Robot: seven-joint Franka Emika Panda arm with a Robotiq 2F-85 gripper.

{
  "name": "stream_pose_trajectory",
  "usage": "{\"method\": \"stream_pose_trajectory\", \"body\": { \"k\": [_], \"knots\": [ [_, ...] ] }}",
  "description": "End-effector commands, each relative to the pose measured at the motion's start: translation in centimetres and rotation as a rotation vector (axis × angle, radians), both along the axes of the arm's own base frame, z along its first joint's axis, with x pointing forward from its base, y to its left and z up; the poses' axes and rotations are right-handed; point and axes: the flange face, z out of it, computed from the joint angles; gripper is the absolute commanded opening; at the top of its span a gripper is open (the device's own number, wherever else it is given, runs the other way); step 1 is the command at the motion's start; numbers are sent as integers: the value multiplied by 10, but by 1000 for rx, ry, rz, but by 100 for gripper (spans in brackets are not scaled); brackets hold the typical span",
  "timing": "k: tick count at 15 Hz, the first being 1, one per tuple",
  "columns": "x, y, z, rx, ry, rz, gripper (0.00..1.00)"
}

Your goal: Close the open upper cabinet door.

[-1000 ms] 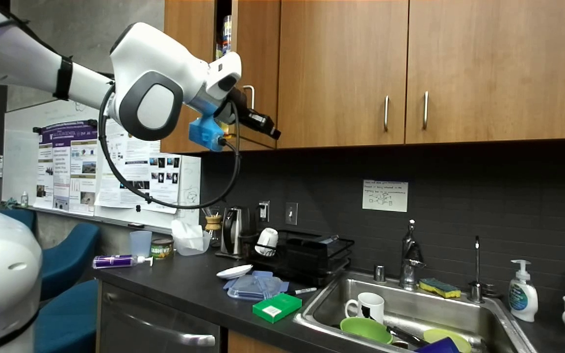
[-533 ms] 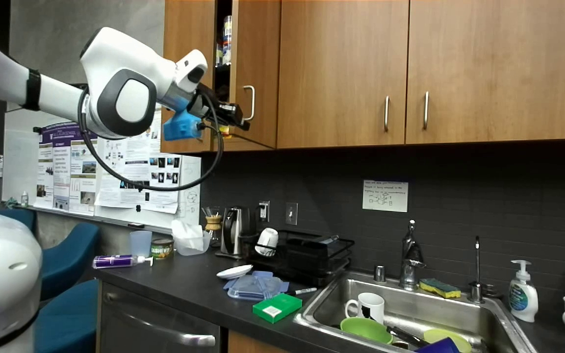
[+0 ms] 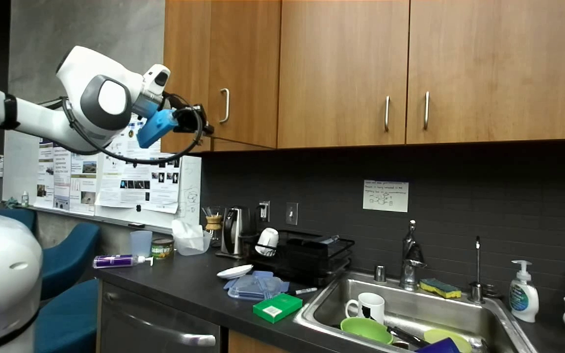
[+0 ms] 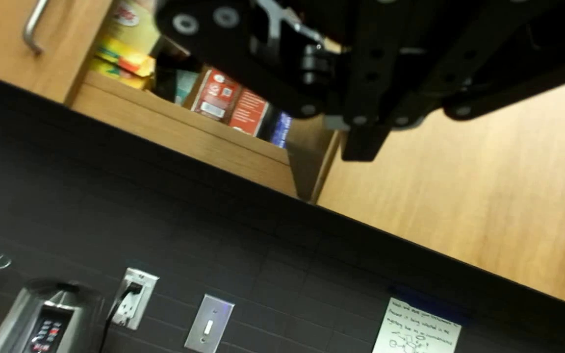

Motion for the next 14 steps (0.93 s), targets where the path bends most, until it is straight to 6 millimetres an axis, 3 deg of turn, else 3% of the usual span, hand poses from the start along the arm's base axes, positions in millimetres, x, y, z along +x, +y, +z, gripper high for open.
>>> {"method": "stream_pose_trajectory", "body": {
  "k": [1,4,9,12,14],
  "knots": [
    [-5,61,-11,-168,77,82,0],
    [-17,119,-27,-303,140,163,0],
    [-59,209,-67,-521,234,320,0],
    [-70,232,-82,-668,259,392,0],
    [-64,224,-80,-703,254,364,0]
  ]
}}
